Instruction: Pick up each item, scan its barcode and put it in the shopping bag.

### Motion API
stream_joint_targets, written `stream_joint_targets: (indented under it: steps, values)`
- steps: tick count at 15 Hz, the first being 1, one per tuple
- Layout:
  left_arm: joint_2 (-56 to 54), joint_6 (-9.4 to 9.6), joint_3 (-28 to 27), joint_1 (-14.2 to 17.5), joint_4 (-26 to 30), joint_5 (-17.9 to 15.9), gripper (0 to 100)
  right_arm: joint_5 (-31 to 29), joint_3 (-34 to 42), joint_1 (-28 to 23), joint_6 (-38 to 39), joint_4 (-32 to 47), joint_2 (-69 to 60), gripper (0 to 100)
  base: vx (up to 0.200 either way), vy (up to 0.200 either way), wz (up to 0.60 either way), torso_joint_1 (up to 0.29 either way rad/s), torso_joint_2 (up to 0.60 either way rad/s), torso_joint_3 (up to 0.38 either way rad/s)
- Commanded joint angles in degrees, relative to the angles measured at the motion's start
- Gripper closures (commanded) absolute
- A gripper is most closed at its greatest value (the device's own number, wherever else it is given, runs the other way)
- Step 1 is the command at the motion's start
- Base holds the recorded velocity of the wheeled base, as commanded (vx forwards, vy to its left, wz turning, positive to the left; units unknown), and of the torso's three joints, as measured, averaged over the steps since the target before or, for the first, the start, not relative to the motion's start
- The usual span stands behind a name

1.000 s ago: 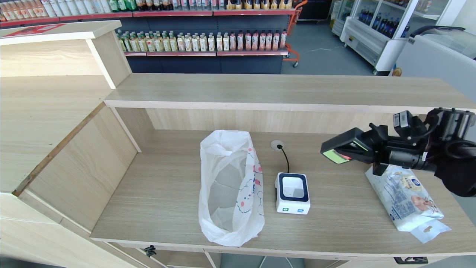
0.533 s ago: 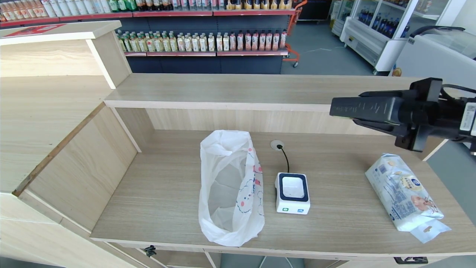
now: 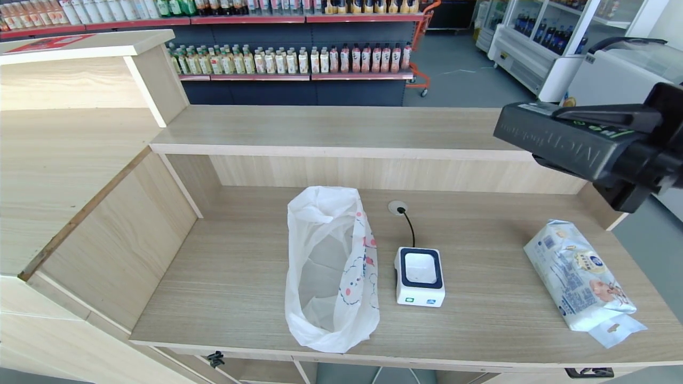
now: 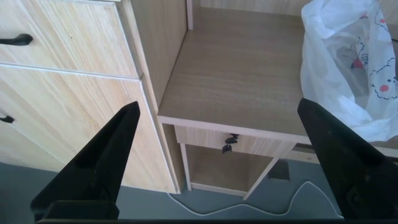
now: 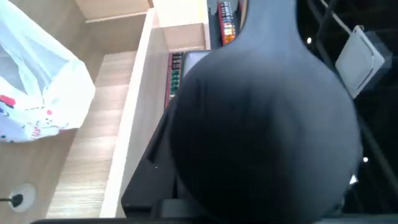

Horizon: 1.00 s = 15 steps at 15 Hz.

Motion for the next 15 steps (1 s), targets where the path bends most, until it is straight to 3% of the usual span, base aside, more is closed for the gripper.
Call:
stream_joint_targets:
  steps: [1,5,8,15]
  values:
    - [-0.02,-0.02,0.01,0.02,-0.01,0.03,0,-1.81,0.83,2.31,-8.91,1.23,-1.08,100,0.000,0.000,0.00,0.000,0.00,0.000]
    - [-0.02,-0.02,0.01,0.02,-0.01,0.03,0,-4.79,7.33,7.76,-27.19,4.39,-6.35,100,0.000,0.000,0.00,0.000,0.00,0.000]
    - [-0.02,-0.02,0.01,0.02,-0.01,-0.05,0,-6.99,13.48,10.04,-31.76,4.92,-10.66,100,0.000,0.000,0.00,0.000,0.00,0.000]
    - [-0.02,-0.02,0.01,0.02,-0.01,-0.05,0,-9.19,14.98,14.97,-42.31,4.30,-14.26,100,0.000,0.000,0.00,0.000,0.00,0.000]
